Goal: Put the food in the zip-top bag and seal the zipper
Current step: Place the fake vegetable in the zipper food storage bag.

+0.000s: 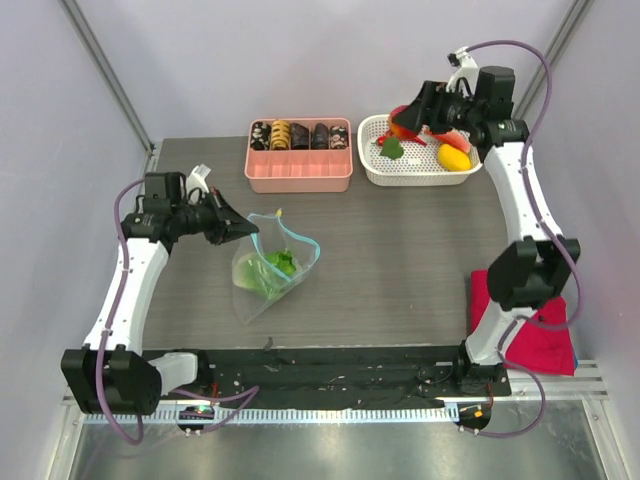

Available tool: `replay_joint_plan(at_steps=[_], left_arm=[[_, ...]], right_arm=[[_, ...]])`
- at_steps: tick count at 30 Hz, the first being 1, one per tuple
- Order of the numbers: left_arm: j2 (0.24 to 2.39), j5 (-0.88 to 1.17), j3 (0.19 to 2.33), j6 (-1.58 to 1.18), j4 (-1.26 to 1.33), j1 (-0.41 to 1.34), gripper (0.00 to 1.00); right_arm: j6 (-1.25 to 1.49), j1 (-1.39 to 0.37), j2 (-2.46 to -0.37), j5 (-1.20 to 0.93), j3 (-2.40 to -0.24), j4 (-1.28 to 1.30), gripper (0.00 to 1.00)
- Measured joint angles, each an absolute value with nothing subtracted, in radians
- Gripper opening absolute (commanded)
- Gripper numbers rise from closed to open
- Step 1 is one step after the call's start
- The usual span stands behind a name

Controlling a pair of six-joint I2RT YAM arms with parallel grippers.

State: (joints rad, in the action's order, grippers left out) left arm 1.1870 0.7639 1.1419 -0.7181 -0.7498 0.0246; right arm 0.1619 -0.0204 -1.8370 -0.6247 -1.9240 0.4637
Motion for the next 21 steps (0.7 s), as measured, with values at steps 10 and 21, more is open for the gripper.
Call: replay_joint_plan(at_steps=[10,21], left_arm=[[1.217,0.875,1.14,-0.784,-0.656,0.015,0.0],[1.217,0.947,1.108,-0.812,-0.599,0.011,0.0]], right_arm=[[0.259,-0.426,-1.533,-0.767,-1.611,0.377,0.01],[0.2,-0.664,-1.59,-0.66,-1.531,0.442,0.01]])
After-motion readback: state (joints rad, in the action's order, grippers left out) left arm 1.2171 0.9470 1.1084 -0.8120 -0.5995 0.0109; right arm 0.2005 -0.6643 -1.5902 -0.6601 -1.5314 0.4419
